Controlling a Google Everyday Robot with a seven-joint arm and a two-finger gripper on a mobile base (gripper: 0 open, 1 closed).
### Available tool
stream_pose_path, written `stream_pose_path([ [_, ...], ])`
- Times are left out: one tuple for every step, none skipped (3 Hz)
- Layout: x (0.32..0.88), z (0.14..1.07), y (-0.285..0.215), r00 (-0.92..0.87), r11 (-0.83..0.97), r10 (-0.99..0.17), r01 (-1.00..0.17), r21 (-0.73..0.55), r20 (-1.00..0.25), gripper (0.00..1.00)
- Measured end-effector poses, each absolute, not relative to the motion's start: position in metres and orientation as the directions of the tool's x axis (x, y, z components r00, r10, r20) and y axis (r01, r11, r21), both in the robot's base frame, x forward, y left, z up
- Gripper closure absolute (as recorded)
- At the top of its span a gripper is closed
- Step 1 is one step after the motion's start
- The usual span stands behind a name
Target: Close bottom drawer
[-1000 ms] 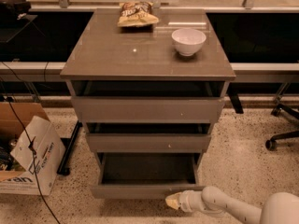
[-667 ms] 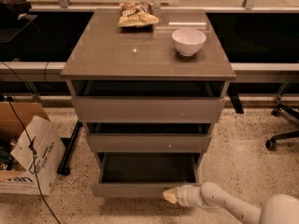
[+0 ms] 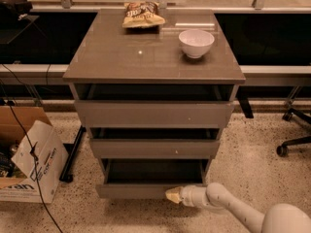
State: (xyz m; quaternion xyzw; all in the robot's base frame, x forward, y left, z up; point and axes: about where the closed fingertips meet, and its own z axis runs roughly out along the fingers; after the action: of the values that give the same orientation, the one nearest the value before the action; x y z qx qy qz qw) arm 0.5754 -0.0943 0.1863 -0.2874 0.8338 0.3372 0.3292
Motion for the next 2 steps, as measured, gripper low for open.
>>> stream_pose_path([
  [0.592,0.1921,-0.0844,-0.596,0.589,-0.253,-0.72,0.368,-0.762,0.27],
  [0.6014,0.1946,-0.0764,-0.584,0.574,-0.25,-0.731,0.368,-0.772,0.04],
])
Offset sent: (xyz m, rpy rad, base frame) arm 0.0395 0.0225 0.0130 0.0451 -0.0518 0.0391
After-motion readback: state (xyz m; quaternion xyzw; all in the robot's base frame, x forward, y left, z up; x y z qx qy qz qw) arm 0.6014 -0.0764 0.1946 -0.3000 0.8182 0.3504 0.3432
